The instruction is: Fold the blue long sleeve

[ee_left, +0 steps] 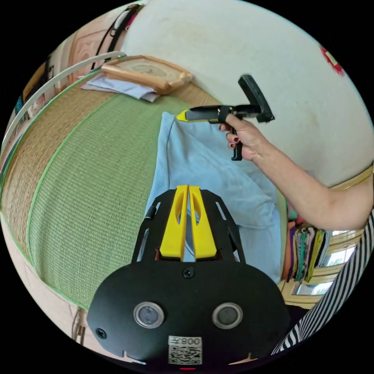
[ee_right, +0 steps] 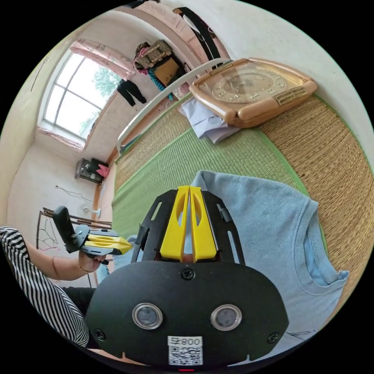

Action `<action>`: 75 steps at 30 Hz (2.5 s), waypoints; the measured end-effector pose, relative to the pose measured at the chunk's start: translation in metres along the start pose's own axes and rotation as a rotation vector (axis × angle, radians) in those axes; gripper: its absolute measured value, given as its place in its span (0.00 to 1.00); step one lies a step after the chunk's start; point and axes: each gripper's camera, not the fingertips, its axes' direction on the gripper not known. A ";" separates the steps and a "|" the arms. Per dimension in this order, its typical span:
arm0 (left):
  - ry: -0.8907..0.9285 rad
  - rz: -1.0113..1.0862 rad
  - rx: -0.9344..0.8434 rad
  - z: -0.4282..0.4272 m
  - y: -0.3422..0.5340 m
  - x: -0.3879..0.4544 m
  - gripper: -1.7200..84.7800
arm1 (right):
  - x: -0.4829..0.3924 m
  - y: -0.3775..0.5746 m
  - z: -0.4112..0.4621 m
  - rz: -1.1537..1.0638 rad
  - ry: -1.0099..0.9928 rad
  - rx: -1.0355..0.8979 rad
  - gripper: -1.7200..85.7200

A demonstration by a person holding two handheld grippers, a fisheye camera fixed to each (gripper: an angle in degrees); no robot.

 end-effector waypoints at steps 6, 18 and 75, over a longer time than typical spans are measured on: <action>-0.088 -0.024 -0.104 0.012 -0.008 -0.032 0.02 | -0.013 -0.002 0.046 -0.011 0.129 -0.075 0.02; -0.081 0.012 -0.053 -0.022 -0.007 -0.049 0.02 | -0.027 0.059 0.039 -0.034 0.206 -0.060 0.02; 0.084 -0.463 -0.742 -0.041 0.264 -0.252 0.09 | 0.034 1.045 -0.176 1.264 -0.118 0.027 0.03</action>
